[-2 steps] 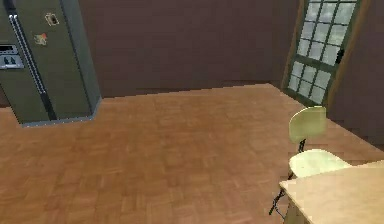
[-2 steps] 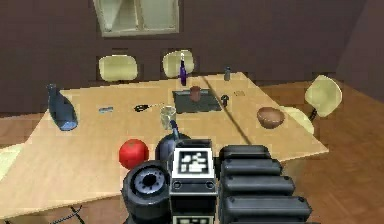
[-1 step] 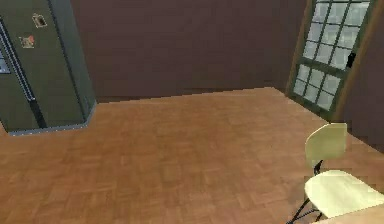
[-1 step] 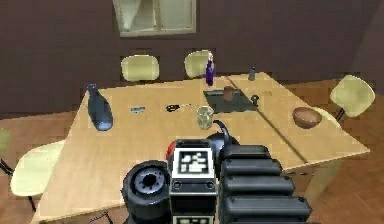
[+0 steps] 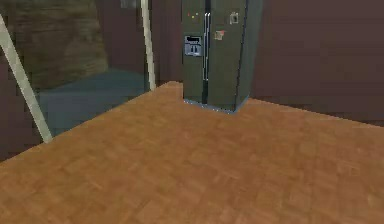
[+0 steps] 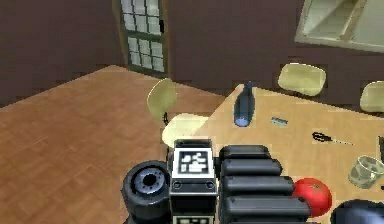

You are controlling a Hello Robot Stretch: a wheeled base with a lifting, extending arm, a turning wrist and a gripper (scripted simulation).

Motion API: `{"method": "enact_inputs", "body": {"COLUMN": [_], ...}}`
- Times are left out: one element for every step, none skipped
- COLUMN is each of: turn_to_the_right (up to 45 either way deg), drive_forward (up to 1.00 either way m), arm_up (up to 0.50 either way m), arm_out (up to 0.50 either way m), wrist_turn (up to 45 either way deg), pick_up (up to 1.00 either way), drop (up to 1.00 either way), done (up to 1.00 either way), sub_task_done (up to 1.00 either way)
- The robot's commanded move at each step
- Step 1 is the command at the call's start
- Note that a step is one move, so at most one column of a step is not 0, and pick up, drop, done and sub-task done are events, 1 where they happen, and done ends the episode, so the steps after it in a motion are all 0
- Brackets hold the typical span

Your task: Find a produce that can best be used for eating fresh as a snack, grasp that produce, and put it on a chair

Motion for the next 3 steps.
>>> {"method": "enact_inputs", "body": {"turn_to_the_right": [-45.0, -12.0, 0.0], "drive_forward": [0.0, 0.0, 0.05], "arm_up": [0.0, 0.0, 0.0], "arm_out": [0.0, 0.0, 0.0], "wrist_turn": [0.0, 0.0, 0.0], "pick_up": [0.0, 0.0, 0.0], "drop": [0.0, 0.0, 0.0], "done": [0.0, 0.0, 0.0], "sub_task_done": [0.0, 0.0, 0.0]}}
